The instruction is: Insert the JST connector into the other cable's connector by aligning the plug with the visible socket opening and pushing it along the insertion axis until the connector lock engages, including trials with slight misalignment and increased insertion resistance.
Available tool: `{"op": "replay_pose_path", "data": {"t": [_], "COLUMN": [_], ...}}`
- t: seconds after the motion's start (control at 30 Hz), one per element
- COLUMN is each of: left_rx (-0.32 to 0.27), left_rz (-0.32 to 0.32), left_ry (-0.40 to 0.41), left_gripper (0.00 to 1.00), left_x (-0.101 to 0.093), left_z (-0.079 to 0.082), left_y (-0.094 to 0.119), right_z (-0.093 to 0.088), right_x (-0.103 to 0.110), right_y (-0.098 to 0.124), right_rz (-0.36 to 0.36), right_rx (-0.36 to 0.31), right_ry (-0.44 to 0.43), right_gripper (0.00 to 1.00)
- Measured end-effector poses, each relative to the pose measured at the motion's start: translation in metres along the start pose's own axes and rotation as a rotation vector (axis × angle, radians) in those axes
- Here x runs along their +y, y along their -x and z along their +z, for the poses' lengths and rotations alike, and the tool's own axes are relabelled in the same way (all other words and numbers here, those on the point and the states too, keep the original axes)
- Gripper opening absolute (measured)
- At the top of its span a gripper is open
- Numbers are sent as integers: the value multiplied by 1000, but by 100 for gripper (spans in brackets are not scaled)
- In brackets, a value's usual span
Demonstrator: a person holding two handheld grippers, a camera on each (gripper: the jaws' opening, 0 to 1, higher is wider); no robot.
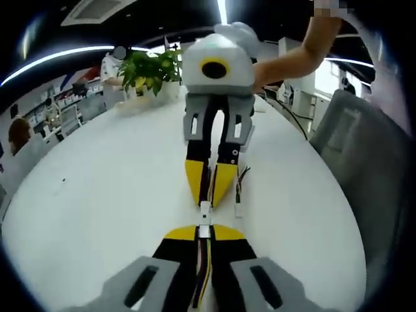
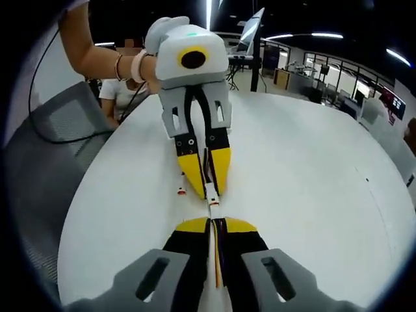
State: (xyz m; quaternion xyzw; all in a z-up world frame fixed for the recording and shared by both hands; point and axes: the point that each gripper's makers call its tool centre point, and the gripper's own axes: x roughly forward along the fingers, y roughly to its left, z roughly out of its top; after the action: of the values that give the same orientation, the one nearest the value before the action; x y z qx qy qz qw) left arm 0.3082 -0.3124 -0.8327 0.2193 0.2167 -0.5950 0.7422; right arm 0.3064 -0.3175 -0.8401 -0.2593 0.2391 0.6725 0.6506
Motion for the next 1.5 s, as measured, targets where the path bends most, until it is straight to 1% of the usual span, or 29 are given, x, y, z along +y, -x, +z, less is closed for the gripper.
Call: {"op": "replay_pose_path", "data": {"t": [0.07, 0.33, 0.47, 0.5, 0.53, 0.8, 0.83, 0.97, 1.13, 1.27, 1.4, 1.5], "left_rx": [4, -6, -26, -21, -21, -33, -39, -53, -46, -46, -45, -31], "left_rz": [-3, -12, -23, -23, -23, -31, -28, -17, -10, -10, -9, -4], "left_ry": [4, 7, -1, -6, -12, -12, -23, -21, -30, -19, -18, -23], "left_gripper": [0, 0, 0, 0, 0, 0, 0, 0, 0, 0, 0, 0], "left_x": [1, 3, 1, 1, 0, -3, -3, -2, -2, -2, -2, -1], "left_z": [-3, -3, 1, 1, 1, 2, 4, 7, 6, 8, 8, 5], "left_y": [-1, -3, -5, -5, -6, -8, -8, -7, -7, -5, -4, -4], "right_z": [1, 1, 3, 3, 3, 1, 1, 2, 4, 5, 5, 4], "right_x": [1, 2, 4, 4, 5, 6, 6, 6, 6, 6, 6, 4], "right_y": [0, 0, 1, 1, 3, 6, 7, 9, 9, 8, 5, 3], "right_rz": [4, 12, 27, 28, 29, 40, 40, 43, 41, 45, 46, 46], "right_rx": [-4, -10, -31, -27, -27, -41, -48, -63, -64, -75, -82, -81], "right_ry": [2, 8, 9, 13, 38, 32, 29, 22, 26, 15, 9, 6], "right_gripper": [4, 4, 4, 4, 4, 4, 3, 3, 3, 3, 3, 3]}}
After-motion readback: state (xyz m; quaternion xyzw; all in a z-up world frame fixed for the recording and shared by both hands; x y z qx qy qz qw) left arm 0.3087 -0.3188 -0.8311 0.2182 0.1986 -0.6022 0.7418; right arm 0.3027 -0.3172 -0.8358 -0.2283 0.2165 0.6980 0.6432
